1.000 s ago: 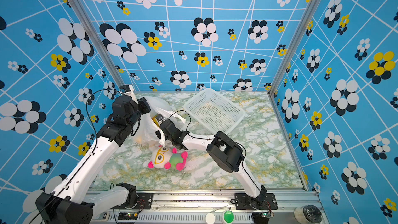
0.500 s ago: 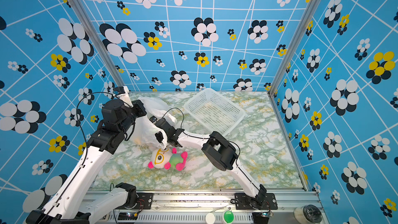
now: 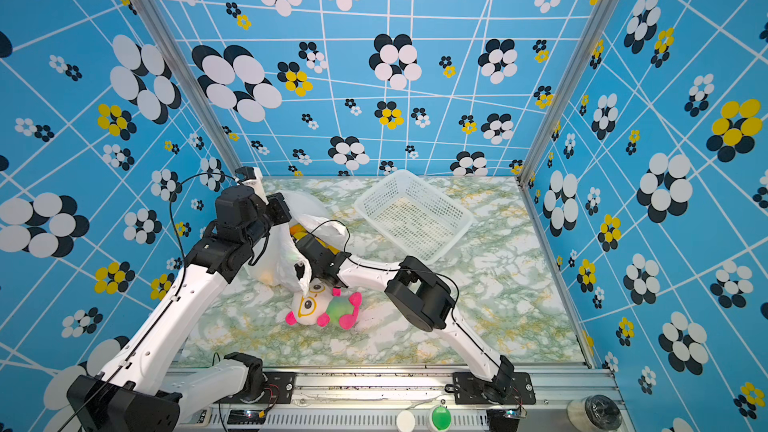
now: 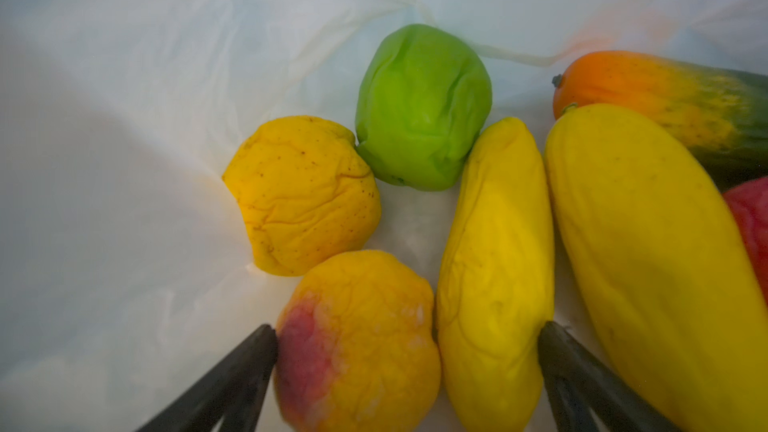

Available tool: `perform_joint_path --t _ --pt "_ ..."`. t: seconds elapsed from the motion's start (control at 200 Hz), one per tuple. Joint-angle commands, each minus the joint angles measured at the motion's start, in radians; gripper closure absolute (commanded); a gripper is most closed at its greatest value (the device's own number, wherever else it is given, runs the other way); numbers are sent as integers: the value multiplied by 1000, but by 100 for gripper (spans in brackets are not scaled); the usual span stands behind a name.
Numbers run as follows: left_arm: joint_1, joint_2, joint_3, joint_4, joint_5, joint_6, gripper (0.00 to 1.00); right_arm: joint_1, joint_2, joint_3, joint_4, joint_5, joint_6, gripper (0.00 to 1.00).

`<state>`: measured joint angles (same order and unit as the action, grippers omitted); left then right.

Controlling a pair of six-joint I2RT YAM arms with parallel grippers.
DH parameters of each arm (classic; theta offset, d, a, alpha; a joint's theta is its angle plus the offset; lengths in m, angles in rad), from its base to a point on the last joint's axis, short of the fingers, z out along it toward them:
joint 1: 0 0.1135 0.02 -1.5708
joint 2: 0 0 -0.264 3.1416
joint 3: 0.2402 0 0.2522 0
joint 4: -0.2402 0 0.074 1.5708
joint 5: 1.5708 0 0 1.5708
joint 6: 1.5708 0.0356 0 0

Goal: Untie the knot of the plastic bag and take out the fruit
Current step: 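Close the right gripper on the red-blushed yellow mango inside the bag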

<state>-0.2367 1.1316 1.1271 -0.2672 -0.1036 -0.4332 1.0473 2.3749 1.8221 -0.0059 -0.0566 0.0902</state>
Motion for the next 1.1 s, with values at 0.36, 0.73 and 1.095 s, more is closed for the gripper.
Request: perform_joint_path --t 0.36,0.73,1.095 --pt "22 3 33 28 63 4 100 -11 318 400 -337 142 92 10" --pt "31 56 13 106 132 -1 100 -109 402 612 -469 245 276 35" --pt "59 101 -2 169 194 -13 100 -141 328 515 -423 196 291 33"
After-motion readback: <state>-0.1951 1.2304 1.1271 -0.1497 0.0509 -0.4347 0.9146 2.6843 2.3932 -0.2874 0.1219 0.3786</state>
